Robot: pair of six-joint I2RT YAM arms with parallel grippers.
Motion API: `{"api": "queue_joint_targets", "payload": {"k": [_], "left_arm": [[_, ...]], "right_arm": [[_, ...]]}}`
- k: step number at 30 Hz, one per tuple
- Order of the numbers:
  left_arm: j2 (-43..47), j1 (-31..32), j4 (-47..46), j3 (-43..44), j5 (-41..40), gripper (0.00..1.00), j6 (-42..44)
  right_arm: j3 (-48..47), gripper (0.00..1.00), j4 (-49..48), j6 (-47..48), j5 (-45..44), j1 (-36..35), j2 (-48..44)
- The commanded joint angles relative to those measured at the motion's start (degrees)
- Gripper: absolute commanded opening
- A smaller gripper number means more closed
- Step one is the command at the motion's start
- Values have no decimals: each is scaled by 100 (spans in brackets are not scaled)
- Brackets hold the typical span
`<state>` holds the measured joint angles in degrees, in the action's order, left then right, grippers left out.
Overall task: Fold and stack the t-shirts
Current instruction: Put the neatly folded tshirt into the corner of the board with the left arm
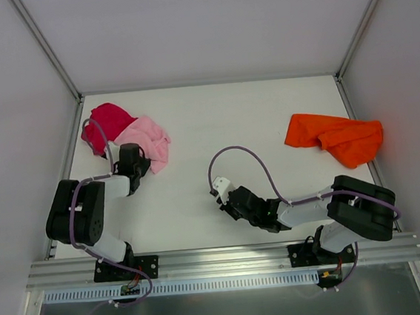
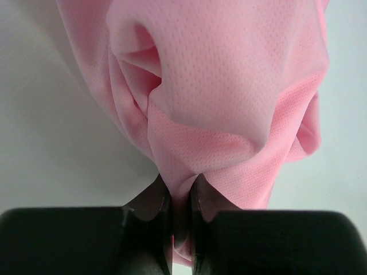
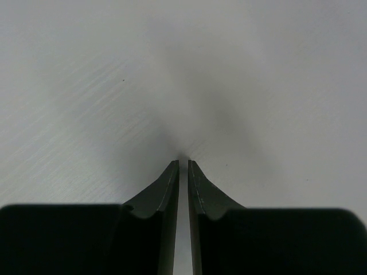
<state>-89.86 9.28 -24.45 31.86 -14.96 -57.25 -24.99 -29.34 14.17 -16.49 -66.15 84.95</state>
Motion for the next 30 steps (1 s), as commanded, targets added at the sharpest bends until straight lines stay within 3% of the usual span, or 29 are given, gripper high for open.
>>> {"api": "queue_joint_targets", "payload": {"k": [1,7,10,14,19,30], "left_arm": [[-180,-75,380,154,37,0,65],[-154,-75,44,810,354,0,855],[-382,-75,1000,1725,20,0,1329],[-497,126,1565,2640,-594,0,1882],[-488,250,1627,3124,-1368,0,2332],[-1059,171,2022,4821,-1702,0,3378]], "right_arm": [[144,15,210,-90,6,-56,-5],[144,15,201,-90,32,-73,13],[144,15,201,-81,49,-100,-22],[144,15,192,-55,58,-126,-40],[126,15,174,-29,85,-161,-13],[153,15,95,-29,32,-232,31]]}}
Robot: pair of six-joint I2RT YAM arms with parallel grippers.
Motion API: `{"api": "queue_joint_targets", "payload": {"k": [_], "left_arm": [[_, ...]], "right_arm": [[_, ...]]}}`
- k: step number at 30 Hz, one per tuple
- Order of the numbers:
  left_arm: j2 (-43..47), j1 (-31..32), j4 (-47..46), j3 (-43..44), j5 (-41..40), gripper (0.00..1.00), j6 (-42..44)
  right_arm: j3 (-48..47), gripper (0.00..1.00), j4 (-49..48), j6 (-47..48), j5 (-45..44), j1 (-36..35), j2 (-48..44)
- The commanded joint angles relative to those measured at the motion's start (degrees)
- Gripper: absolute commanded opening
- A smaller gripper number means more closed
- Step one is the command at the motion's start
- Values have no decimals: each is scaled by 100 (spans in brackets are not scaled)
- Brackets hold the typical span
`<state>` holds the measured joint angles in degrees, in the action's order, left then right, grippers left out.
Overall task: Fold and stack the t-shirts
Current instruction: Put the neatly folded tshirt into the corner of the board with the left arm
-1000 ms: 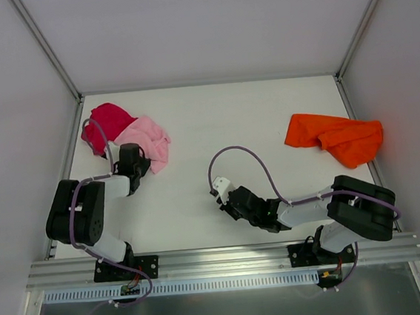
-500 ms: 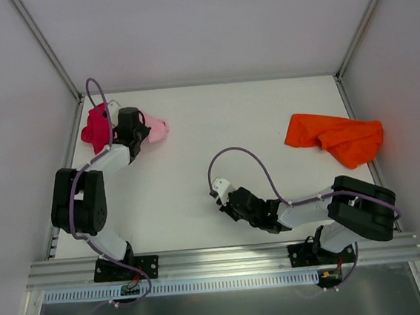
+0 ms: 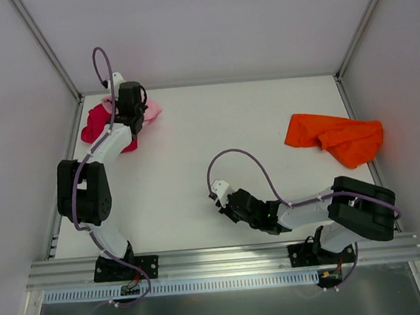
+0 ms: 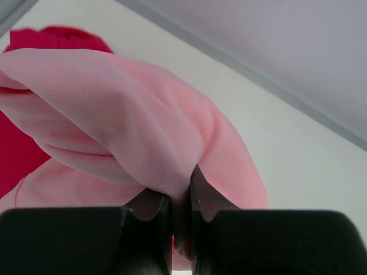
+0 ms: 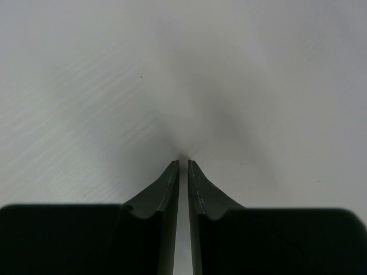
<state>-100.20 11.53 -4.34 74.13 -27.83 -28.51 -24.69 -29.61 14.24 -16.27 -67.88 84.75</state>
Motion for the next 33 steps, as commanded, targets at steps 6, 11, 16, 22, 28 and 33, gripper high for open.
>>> {"api": "queue_joint_targets", "payload": {"k": [6,11,16,22,28,33], "left_arm": [[106,-124,-155,849,-1171,0,873],[10,-432,-41,1287,-1374,0,1154],[-87,-643,82,1815,-1558,0,1419],[80,-696,-445,1904,-2085,0,1805],[36,-740,-920,1519,-2393,0,2087],[-25,-740,-682,816,-2279,0,1322]], "right_arm": [[140,15,113,-53,63,-112,41],[113,15,113,-35,71,-138,138],[61,15,113,-27,89,-156,278],[61,15,95,-27,89,-200,384],[104,15,60,-27,28,-235,402],[69,14,139,-18,36,-244,358]]}}
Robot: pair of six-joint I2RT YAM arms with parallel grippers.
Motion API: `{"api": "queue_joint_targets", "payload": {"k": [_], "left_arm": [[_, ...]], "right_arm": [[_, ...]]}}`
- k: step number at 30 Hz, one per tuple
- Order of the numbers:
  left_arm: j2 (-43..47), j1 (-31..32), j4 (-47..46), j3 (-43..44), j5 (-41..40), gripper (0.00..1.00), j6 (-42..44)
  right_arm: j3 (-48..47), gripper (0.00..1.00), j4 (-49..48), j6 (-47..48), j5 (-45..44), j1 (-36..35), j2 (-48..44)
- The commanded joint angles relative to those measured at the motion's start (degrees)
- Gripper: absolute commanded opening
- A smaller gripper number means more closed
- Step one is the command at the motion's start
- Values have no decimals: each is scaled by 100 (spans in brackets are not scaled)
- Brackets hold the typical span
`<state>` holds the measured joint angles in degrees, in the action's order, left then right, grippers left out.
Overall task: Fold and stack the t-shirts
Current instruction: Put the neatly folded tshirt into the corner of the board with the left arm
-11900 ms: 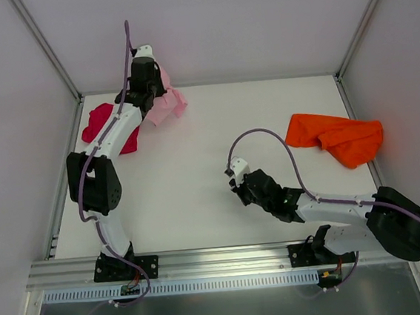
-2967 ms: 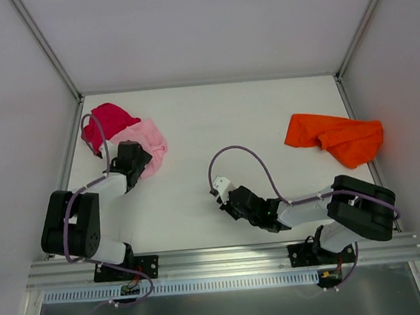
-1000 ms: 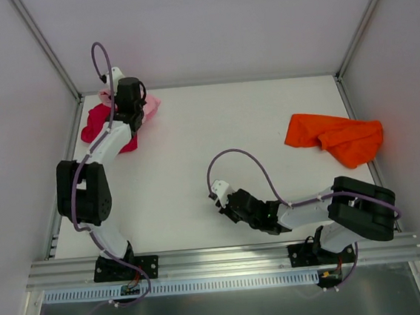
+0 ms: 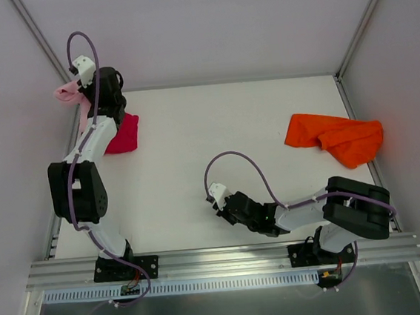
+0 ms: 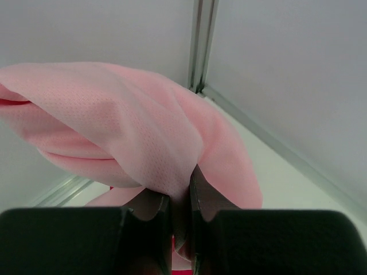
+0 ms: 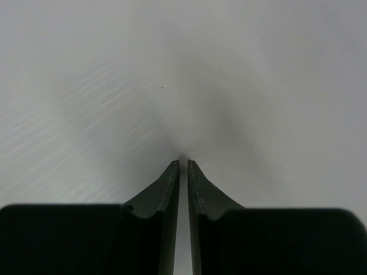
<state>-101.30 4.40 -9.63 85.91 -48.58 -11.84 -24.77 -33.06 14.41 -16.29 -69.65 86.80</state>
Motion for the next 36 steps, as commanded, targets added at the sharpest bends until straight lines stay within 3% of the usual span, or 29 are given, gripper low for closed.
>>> {"api": "queue_joint_targets", "payload": {"k": [1,6,10,16,28,35,36], "left_arm": [[40,-45,-284,-425,-213,0,-363],[-373,-404,513,-22,-363,0,-951],[-356,-520,514,-39,-267,0,-1049],[-576,-528,1270,163,576,0,-1803],[-655,113,1034,-715,1806,0,-2780],[-286,579,1287,-1602,1668,0,-4139],[-155,597,1305,-1882,1589,11,-4273]], "right_arm": [[87,14,476,-35,39,-75,144],[105,14,476,-105,-5,-154,205],[78,15,511,-70,-49,-172,179],[43,14,520,-18,-23,-172,223],[-19,15,608,-9,12,-172,161],[-80,14,704,9,39,-181,152],[-80,14,687,0,21,-172,170]]}}
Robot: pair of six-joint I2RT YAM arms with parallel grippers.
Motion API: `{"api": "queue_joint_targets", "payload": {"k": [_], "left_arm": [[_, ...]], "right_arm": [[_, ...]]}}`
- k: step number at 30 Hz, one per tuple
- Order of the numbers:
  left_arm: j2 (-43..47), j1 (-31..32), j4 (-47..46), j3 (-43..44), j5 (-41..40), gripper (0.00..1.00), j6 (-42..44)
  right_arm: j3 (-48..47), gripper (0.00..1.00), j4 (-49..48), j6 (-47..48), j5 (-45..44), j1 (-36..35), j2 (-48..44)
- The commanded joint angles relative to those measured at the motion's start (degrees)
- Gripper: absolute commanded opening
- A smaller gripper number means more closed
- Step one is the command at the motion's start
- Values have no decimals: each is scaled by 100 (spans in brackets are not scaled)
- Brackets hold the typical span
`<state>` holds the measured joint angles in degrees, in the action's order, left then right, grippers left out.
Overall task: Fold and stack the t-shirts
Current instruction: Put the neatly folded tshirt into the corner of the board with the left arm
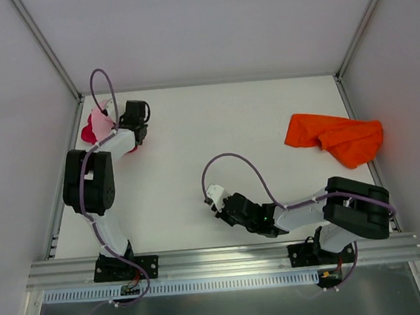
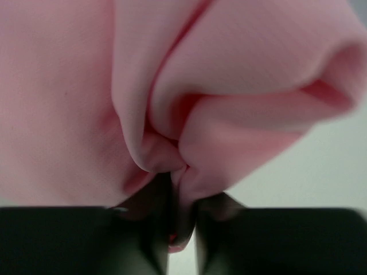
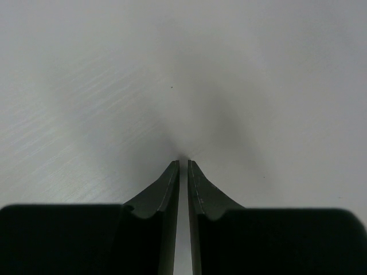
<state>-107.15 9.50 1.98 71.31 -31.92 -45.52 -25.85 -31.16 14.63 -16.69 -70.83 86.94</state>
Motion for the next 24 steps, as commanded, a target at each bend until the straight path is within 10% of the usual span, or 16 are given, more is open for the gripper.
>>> {"api": "queue_joint_targets", "payload": {"k": [1,3,5,13,17,24], "left_arm": [[519,105,14,-581,-130,26,-924],[747,140,-83,-906,-252,75,-1020],[932,158,-180,-1127,-411,98,-1038],[1618,210,-460,-1611,-1096,99,-1144],[2224,438,-2769,-2700,-581,99,-3],[2216,501,-3510,-2630,492,99,833]], "right_arm": [[27,14,488,-22,60,-54,174],[18,14,479,-39,86,-54,245],[-26,15,505,-31,69,-54,306],[-122,14,523,-39,96,-54,605],[-228,14,593,-31,87,-54,781],[-167,15,541,-39,34,-54,649]]}}
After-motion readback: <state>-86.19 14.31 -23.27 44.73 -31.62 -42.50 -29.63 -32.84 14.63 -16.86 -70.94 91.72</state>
